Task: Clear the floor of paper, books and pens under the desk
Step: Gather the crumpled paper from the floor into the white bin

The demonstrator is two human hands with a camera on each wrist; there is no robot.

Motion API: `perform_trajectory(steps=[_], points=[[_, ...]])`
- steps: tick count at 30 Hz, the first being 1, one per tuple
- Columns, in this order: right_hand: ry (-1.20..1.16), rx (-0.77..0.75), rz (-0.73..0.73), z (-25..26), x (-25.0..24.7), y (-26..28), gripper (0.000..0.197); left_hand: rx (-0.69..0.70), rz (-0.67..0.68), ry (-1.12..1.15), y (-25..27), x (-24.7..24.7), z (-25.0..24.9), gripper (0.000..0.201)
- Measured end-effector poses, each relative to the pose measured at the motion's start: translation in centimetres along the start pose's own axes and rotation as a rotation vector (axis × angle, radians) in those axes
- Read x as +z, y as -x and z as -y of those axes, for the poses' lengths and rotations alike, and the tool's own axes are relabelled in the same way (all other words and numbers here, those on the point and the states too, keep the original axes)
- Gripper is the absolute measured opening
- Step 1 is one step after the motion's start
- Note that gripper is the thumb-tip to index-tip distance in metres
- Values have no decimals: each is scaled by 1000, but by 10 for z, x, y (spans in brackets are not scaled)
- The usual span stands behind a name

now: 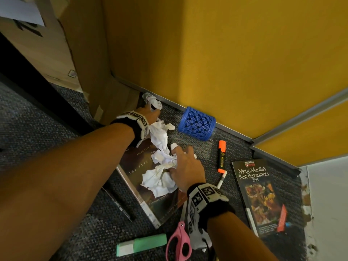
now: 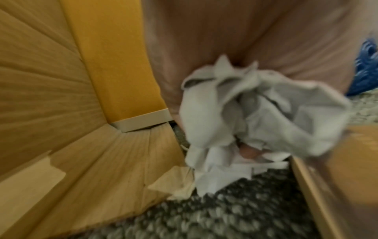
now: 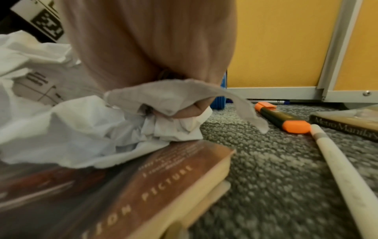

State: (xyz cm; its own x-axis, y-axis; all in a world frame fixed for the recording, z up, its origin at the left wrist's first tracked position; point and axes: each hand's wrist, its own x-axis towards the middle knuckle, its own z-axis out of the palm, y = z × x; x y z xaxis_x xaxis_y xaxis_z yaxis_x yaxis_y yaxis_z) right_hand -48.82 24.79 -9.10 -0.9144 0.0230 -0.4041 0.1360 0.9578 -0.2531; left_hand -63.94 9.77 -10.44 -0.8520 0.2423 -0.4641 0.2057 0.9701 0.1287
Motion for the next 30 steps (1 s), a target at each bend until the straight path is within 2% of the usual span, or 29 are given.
perform_trajectory(steps=[3,6,8,10,12,15,19,24,28,30], points=[[-17,-1,-69,1,6,3,45,30,-28,-3,4,9,5,67],[-15,-5,-145,2,12,8,42,-38,-198,157,19,10,3,62],[-8,-6,-175,2,15,10,41,-95,-304,225,22,12,4,74],[-2,-9,-191,2,17,11,40,-131,-336,201,21,6,4,93],[4,-17,-193,2,18,11,40,-99,-280,150,15,1,5,101],[22,-25,-190,1,19,11,40,-16,-112,15,9,-4,2,83],[29,-27,-194,1,20,11,40,82,-12,-101,9,-8,-2,59],[42,-34,-184,0,21,10,42,154,-75,-198,22,-2,-5,35],[59,-26,-175,1,21,8,41,36,-155,5,35,0,3,34],[69,-33,-166,2,18,8,39,-27,-209,122,47,-6,10,27]])
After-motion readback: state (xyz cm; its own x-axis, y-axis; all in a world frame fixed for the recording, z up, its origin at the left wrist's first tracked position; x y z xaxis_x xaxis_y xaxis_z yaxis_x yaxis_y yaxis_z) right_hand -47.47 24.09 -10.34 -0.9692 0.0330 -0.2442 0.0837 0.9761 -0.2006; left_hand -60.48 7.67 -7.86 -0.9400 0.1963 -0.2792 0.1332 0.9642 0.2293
